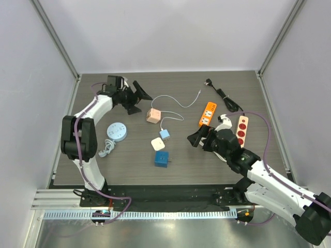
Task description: Pull the plug off the socket
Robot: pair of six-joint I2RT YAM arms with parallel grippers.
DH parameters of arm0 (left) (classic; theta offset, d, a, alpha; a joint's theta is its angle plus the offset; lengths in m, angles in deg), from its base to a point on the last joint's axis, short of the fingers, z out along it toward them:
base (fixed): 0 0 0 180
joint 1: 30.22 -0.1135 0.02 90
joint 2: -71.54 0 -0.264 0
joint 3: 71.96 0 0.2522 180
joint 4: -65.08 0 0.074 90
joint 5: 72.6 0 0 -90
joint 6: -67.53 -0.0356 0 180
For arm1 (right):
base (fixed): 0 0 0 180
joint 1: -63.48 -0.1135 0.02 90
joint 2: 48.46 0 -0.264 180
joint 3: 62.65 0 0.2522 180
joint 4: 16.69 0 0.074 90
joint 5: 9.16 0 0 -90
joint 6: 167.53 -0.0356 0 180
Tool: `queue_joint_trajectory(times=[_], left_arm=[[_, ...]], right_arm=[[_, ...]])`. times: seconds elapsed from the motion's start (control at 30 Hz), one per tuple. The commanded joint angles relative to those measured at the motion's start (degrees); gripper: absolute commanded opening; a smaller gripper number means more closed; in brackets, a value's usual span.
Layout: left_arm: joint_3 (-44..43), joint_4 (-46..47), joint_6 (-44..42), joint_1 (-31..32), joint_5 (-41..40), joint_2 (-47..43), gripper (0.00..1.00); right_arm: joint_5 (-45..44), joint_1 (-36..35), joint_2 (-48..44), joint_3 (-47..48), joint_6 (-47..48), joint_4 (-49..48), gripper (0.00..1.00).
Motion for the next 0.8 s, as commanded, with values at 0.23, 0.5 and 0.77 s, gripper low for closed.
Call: queue_joint_trajectory(times=[0.23, 0.5, 0.77], left_arm=[[1.7, -6.2, -4.6, -2.9, -8.8, -11.2, 1.00], [3.2, -5.8, -7.8, 2.6, -13.9, -15.2, 1.00], [17.5, 2.4, -3.3, 12.6, -9.2, -26.8, 1.00]], right_arm=[[-3.3, 0.2, -1.8, -1.2, -2.2, -3.8, 1.00], [-10.9, 0.3, -5.6, -7.7, -10.5, -6.4, 1.00], [-11.0, 0.2, -11.5, -14.2, -13.8, -9.5, 1.00]])
